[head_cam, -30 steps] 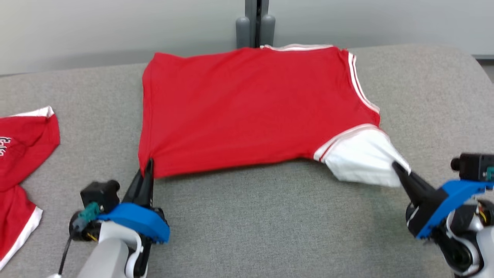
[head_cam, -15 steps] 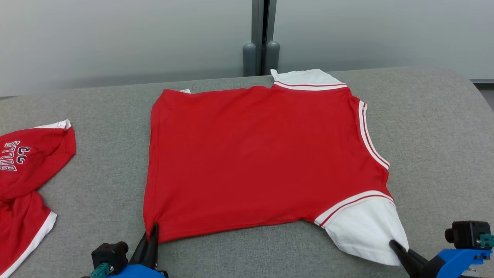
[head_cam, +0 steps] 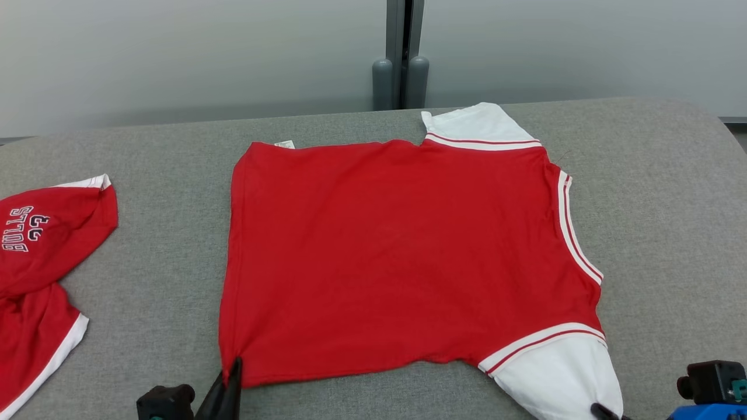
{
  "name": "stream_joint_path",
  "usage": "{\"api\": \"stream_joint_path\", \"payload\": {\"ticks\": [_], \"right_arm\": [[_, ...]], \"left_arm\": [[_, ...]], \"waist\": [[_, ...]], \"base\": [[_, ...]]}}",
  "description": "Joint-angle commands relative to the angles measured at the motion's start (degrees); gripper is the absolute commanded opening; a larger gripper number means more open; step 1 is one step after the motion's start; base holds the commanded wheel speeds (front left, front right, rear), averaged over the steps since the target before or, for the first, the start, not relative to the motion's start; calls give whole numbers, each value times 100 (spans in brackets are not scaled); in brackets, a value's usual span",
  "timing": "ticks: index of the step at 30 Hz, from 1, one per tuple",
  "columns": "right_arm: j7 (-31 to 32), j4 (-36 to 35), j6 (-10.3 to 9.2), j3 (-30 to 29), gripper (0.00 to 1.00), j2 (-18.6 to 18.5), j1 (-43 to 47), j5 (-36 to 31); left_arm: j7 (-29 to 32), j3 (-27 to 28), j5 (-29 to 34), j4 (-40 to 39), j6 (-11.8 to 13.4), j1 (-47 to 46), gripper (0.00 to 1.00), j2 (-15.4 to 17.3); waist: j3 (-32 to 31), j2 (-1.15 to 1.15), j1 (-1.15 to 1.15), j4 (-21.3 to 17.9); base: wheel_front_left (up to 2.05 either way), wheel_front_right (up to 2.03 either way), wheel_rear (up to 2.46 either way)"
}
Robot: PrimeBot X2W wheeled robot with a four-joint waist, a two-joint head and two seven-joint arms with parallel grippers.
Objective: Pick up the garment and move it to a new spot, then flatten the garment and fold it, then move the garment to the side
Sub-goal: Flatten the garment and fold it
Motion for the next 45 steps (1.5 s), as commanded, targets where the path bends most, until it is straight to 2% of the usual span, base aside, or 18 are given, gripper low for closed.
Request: {"api": "stream_joint_path", "payload": {"ticks": [1, 9, 19, 28, 33, 39, 45], "right_arm": [[-64, -90, 3, -52, 0, 18, 20, -74], [-510, -319, 3, -65, 0, -57, -556, -105], [-616, -198, 3, -42, 0, -282, -1501, 125], [-616, 219, 3, 47, 0, -329, -2237, 232], [-563, 616, 3, 73, 0, -406, -2799, 223], [-452, 1142, 3, 155, 0, -548, -3506, 232], [-533, 1560, 3, 257, 0, -639, -3966, 269]], "left_arm": [[47, 60, -2, -192, 57, 38, 0, 81], [272, 69, -70, -716, 111, -237, 0, 126], [617, 222, -393, -802, 156, -673, 0, 7], [922, 255, -510, -592, 281, -1132, 0, -67], [1296, 283, -609, -254, 357, -1632, 0, -103], [1640, 244, -680, 111, 328, -2175, 0, -100], [1651, 221, -681, 355, 305, -2441, 0, -147]], "waist": [[5, 0, 0, 11], [-5, 0, 0, 19], [68, 0, 0, 25], [322, 0, 0, 108], [550, 0, 0, 142], [796, 0, 0, 151], [959, 0, 0, 200]], "base": [[0, 0, 0], [0, 0, 0], [0, 0, 0], [0, 0, 0], [0, 0, 0], [0, 0, 0], [0, 0, 0]]}}
